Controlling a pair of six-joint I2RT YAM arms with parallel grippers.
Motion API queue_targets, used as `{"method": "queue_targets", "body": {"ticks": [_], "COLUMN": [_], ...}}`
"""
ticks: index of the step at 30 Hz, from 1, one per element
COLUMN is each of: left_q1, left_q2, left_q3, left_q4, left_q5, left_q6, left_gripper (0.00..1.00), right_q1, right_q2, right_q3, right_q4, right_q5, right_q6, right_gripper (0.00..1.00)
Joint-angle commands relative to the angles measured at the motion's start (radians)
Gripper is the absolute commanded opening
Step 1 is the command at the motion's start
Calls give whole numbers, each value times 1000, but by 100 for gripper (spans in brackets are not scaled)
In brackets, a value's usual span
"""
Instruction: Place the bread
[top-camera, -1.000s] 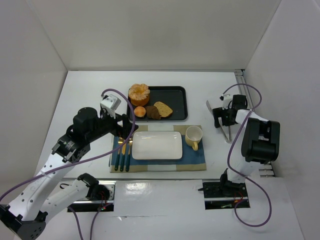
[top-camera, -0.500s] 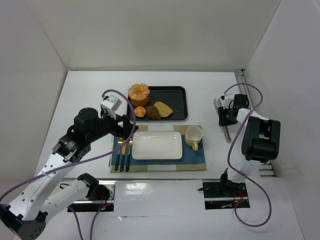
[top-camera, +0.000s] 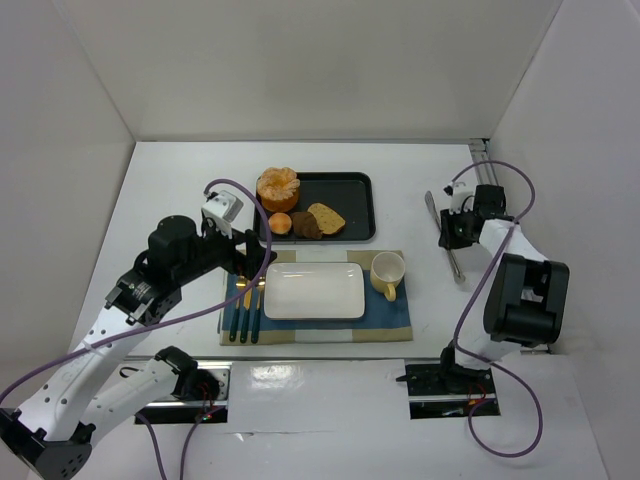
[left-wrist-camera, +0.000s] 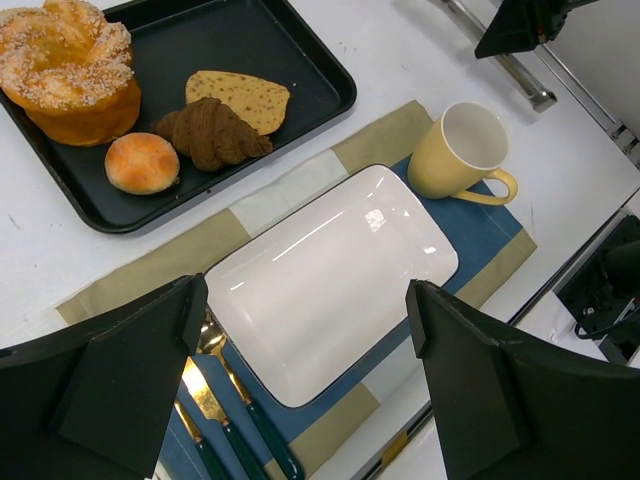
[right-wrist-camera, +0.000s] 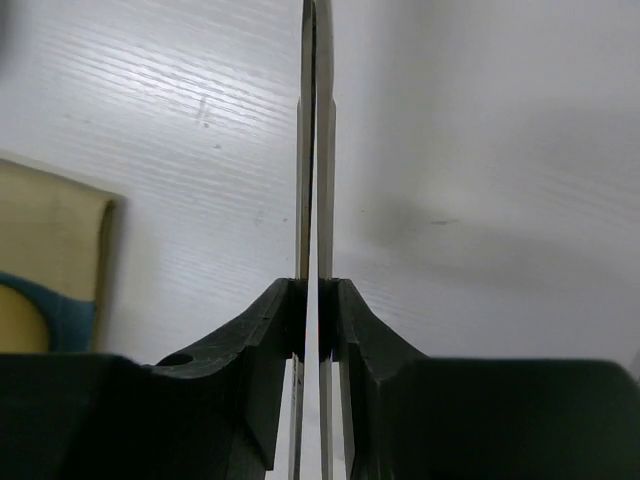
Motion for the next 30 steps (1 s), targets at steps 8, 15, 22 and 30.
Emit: {"method": "queue_targets", "body": {"ticks": [8, 15, 22, 30], "left_q1": [-3, -3, -3, -3], "left_q2": [-6, 4, 13, 22], "left_q3": [-9, -9, -9, -9], "left_q4": [34, 34, 34, 34], "left_q5": [-25, -34, -44, -62], "left_q6": [27, 27, 27, 27], "left_gripper": [100, 100, 100, 100], "right_q1": [-8, -8, 24, 190], "right_q2": [-147, -165, -183, -182], "right_q3": [253, 335, 373, 393], "right_q4": [-143, -191, -222, -202], "right_q5": [-190, -274, -340, -321], "right_q6": [16, 25, 25, 58], "right_gripper": [40, 49, 52, 54]}}
